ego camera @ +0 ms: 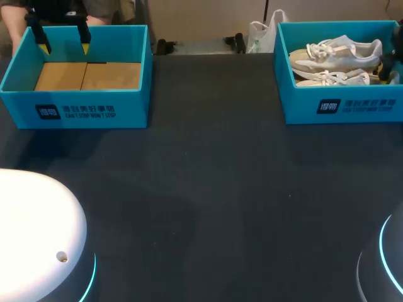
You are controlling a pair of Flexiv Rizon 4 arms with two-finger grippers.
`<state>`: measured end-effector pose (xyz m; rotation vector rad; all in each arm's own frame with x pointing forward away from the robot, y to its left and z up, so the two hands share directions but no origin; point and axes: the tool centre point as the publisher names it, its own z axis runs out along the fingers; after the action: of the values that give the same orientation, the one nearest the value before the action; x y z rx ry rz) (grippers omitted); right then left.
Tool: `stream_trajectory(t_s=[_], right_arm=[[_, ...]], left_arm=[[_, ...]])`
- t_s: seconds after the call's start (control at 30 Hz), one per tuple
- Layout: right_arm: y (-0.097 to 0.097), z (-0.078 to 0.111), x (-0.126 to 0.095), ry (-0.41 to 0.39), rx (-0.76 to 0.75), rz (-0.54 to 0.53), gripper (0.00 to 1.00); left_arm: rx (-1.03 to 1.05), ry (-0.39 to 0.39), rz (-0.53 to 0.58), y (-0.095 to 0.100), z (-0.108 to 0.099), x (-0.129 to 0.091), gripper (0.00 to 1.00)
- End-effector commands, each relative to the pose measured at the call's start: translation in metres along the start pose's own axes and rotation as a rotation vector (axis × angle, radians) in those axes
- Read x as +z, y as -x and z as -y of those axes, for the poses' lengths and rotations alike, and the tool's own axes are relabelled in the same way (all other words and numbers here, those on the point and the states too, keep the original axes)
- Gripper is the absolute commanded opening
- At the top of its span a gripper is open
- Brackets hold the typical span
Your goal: Take the shoe out of the shoebox, open the shoe tongue, remove and reinsert the insole, then place the shoe into the shoebox
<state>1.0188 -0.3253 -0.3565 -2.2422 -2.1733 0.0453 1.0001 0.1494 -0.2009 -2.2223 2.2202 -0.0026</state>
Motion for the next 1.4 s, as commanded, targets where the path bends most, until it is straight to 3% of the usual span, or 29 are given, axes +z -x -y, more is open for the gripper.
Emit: stream_trajectory(t_s=[0.03,0.4,0.6,0.8,0.9,0.97,1.4], right_arm=[[0.001,-0.004,0.007,-0.009,0.002,-0.005,0.77],[0.000,-0.004,0.020,-0.026,0.003,-0.013,0.75],[-0.001,-0.003,0.025,-0.035,0.004,-0.012,0.50],[-0.003,0.001,0.028,-0.043,0.008,-0.009,0.43],[-0.003,0.002,0.028,-0.044,0.019,-0.001,0.25],[-0.003,0.002,0.028,-0.041,0.027,-0.001,0.00],[0.001,0.001,0.009,-0.017,0.097,0.043,0.00]], left_arm=[[0.000,0.000,0.001,0.000,0.000,-0.001,1.00],[0.000,0.000,0.001,0.000,0.000,-0.001,1.00],[0.000,0.000,0.001,0.000,0.000,-0.001,1.00],[0.000,0.000,0.001,0.000,0.000,-0.001,1.00],[0.000,0.000,0.001,0.000,0.000,-0.001,1.00],[0.000,0.000,0.001,0.000,0.000,-0.001,1.00],[0.000,0.000,0.001,0.000,0.000,-0.001,1.00]])
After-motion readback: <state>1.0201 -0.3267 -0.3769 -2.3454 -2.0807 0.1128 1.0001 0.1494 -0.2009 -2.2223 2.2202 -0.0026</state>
